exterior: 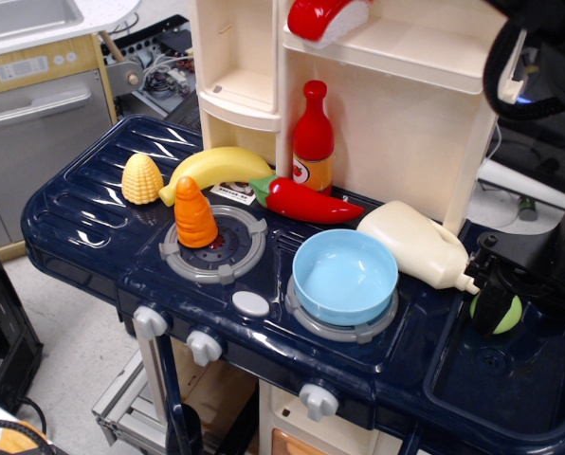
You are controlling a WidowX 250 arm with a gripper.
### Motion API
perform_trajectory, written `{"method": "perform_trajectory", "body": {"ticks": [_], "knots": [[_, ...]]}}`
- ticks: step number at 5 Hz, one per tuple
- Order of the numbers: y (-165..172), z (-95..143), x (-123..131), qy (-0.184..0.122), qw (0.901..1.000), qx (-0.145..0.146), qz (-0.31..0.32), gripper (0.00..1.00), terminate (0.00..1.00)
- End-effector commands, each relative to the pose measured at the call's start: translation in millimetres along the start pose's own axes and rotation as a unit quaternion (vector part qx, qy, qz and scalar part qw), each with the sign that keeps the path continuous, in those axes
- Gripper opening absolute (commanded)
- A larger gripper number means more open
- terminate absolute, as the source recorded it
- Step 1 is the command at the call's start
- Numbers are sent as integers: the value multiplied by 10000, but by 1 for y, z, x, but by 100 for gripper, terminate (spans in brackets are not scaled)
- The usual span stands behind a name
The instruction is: Put carrot in bowl
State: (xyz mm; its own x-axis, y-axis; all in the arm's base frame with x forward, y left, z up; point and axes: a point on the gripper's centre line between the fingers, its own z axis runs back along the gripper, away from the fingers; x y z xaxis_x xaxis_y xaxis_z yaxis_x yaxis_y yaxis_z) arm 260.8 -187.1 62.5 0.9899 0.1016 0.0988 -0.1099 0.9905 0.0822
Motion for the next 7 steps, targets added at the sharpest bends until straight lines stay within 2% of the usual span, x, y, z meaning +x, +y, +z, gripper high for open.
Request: {"method": "perform_trajectory", "body": {"ticks": [1,2,4,5,6,7], "knots": [[0,0,0,0,10000,0,0,100,0],[47,29,3,-177,9995,280,5,100,0],[123,68,21,-75,9976,565,-396,100,0],[155,68,27,-237,9949,797,-575,100,0],[181,56,29,-470,9932,717,-788,100,0],[204,34,28,-640,9915,707,-885,100,0]]}}
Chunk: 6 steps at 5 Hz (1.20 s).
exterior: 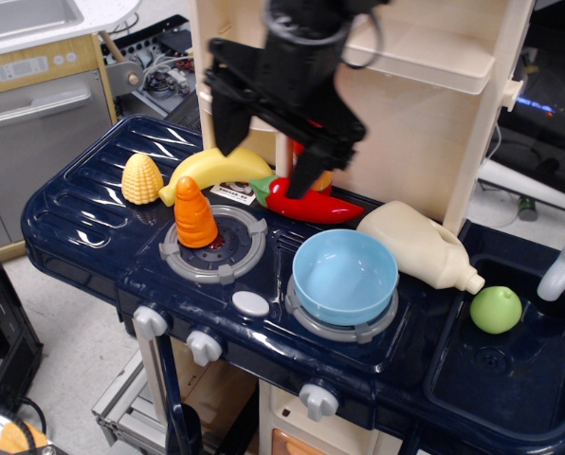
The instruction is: Put carrot in bowl
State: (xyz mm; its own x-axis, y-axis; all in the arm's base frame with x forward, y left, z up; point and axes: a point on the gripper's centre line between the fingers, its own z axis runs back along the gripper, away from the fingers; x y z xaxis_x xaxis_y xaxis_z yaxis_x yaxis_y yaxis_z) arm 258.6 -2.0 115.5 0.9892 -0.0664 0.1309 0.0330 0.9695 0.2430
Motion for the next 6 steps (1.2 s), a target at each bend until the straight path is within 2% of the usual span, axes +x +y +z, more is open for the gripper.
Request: {"method": "perform_trajectory", "body": {"ticks": [1,3,6], "knots": [[35,-20,-2,-478,9985,-7,-250,100,0],[56,-44,6,-702,9960,-23,-549,100,0],[51,-71,5,-868,9942,-475,-416,100,0]]}}
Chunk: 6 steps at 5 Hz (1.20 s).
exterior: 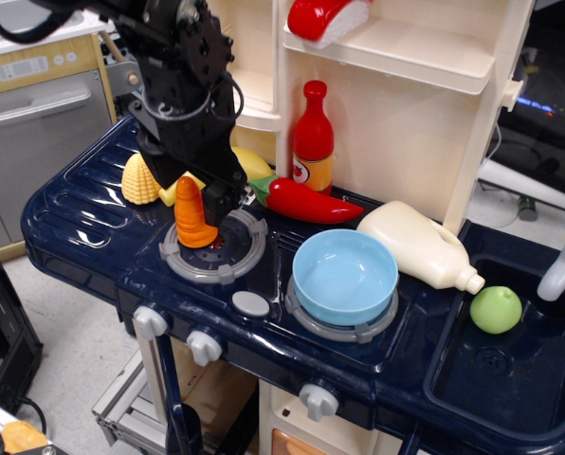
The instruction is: Put carrot in bowl
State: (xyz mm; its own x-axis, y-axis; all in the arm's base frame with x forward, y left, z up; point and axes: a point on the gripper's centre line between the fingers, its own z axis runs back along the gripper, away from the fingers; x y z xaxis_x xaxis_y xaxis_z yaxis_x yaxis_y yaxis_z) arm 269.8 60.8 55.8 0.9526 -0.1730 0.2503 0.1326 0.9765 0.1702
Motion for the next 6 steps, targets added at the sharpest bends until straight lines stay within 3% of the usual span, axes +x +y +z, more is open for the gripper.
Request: {"method": "perform_trajectory", "body": {"ticks": [1,2,4,6], "knots": [[5,-3,4,-190,9998,-66,22,0,0],[0,4,8,-138,9998,29,106,0,0],[-57,57,30,461,9958,84,788,0,0],[-105,71,41,566,9875,-105,1465,0,0]]}}
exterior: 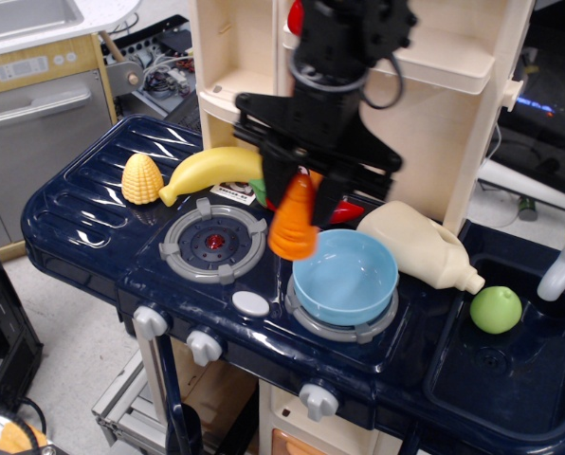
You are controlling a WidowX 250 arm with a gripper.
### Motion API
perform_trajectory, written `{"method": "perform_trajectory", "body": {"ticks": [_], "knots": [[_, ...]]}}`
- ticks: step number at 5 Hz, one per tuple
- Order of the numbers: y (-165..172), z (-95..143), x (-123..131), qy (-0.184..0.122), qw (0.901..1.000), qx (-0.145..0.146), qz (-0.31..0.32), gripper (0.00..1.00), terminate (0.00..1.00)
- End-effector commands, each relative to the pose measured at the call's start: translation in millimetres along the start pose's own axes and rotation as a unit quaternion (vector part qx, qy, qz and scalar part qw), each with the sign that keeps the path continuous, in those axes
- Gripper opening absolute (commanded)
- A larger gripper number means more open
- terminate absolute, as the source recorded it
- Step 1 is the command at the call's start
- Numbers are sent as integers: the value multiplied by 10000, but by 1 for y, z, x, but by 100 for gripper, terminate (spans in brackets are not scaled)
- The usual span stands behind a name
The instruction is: Put carrot in bowl
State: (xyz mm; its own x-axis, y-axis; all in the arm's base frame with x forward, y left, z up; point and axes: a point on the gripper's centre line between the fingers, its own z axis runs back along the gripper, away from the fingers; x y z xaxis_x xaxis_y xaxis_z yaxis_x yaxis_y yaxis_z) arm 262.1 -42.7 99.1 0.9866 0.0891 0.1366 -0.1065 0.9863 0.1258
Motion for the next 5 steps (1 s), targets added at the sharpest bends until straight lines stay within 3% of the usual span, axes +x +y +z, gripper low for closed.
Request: {"method": "perform_trajectory", "body": {"ticks": [1,2,4,5], "knots": [[-26,4,10,-424,9986,-114,283,0,0],[-24,-13,10,-872,9961,-144,88,100,0],[-24,-13,10,-872,9961,-144,88,100,0],[-24,-13,10,-872,9961,-144,88,100,100]]}}
